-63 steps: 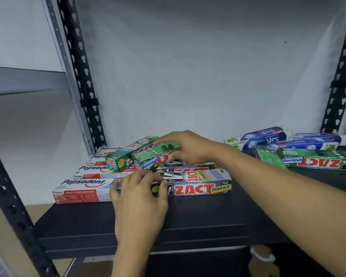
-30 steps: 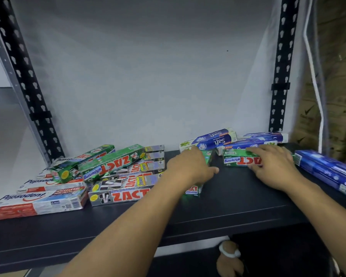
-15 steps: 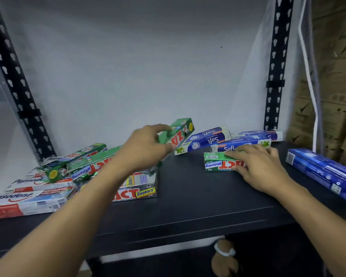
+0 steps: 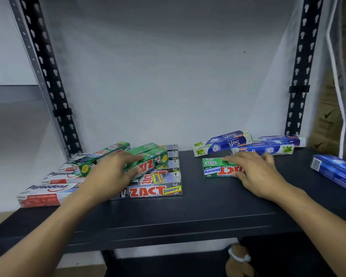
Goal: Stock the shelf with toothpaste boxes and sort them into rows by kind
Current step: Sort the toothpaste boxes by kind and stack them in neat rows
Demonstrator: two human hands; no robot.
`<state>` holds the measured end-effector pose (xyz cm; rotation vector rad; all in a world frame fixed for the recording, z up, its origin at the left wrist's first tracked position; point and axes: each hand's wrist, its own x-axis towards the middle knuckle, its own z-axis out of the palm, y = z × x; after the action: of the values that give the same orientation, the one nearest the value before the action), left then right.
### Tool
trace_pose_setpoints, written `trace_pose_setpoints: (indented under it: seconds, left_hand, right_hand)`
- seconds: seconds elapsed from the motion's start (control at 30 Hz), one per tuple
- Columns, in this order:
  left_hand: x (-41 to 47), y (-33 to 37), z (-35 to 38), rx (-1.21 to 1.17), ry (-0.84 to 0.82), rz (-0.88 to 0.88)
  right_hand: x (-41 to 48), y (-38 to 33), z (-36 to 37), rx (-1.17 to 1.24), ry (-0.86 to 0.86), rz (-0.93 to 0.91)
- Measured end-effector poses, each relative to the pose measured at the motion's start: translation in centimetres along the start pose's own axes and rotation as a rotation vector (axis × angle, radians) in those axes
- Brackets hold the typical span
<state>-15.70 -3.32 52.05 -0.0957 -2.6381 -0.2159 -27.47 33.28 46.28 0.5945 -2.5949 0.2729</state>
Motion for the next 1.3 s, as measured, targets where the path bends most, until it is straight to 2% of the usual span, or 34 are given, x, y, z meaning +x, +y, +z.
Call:
trace_pose_setpoints:
  seconds: [0.17,0.3,0.4,0.67,0.87,1.0,1.3]
  left_hand:
    - [-1.2,-0.7,0.9,0.061,0.199,0.013]
    - [-3.6,-2.6,2.3,-0.068,0.324,-0.013]
    - [-4.4,-3.2,2.7,-0.108,0.351,-0.005]
    - [-4.7,-3.3,3.2,-0.061,0.373,0.004]
    - [-4.9,-3.6,3.3,-0.117,0.44,0.006]
    - [-4.7,-3.7,3.4,-0.149,0.467,0.004]
    - [-4.7,-3.8,3.3,-0.202,0.428,-0.013]
  right_hand:
    - [0.5,-1.2,0.3,0.079,0.053,-0.015]
    - [2.2,-2.9,-0.3,0.2,0.179,-0.023]
    - [4.7,-5.4,-1.4,0.241,0.209,-0.089]
    - [11.6,-14.8,-2.7,0.249,0.058,-0.299]
    - [14.9,-20.0,-1.5,0.309,-0.022,-0.357]
    - [15.5,-21.9,-0.2,0.343,-0.124,-0.402]
    - [15.6,-22.0,0.7,0.428,-0.143,-0.439]
